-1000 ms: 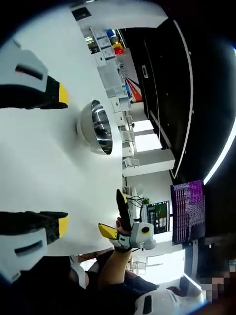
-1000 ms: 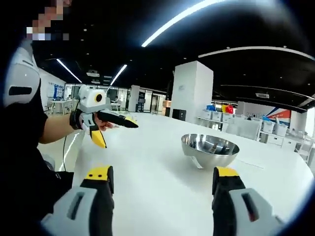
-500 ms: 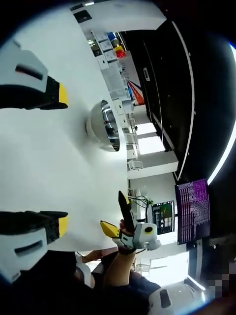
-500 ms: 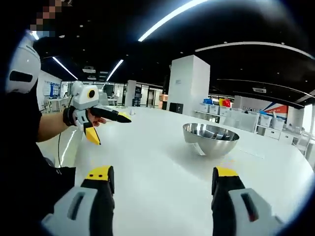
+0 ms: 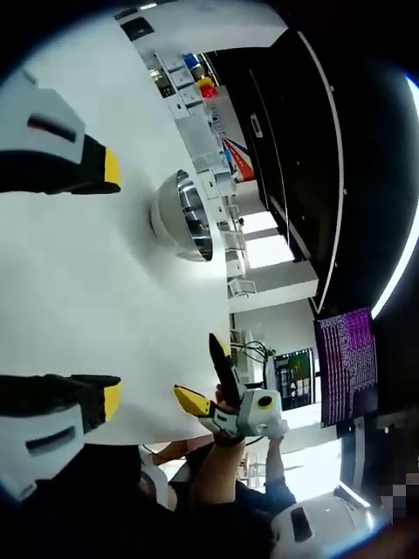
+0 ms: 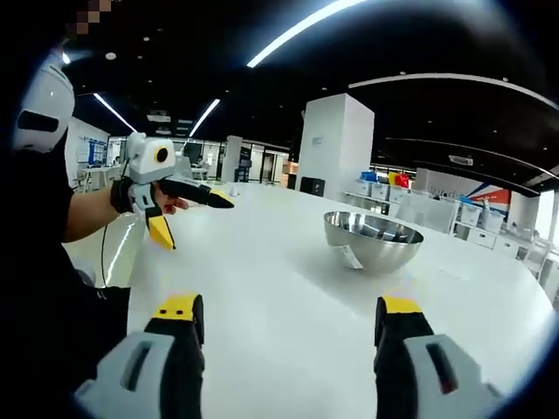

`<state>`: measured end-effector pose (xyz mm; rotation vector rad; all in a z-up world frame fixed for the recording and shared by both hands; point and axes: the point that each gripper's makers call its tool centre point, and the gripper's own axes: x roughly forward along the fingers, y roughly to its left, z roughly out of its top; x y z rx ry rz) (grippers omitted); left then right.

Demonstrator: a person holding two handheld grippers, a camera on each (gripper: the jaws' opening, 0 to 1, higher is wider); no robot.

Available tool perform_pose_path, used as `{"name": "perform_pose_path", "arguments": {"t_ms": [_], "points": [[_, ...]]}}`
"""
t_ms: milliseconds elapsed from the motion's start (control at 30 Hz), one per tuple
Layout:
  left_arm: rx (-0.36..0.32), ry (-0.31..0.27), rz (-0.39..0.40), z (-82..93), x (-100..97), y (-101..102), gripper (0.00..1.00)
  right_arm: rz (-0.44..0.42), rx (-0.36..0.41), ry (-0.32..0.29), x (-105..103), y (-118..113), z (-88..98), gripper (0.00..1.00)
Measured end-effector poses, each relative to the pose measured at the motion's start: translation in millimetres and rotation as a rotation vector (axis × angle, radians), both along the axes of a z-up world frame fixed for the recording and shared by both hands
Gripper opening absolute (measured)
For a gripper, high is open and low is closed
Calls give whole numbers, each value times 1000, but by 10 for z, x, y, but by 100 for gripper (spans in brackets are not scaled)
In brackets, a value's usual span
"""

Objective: Pick up the QQ candy scattered on the table and place it into the stainless steel bowl on the table

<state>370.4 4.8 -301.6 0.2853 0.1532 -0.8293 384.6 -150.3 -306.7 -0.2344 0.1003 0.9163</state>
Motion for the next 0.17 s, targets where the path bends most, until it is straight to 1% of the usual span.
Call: {"name": "perform_pose_path", "arguments": {"t_ms": [167], "points": [[12, -2, -1, -11, -8, -7, 85, -2, 9, -3, 4, -8, 22, 75]]}}
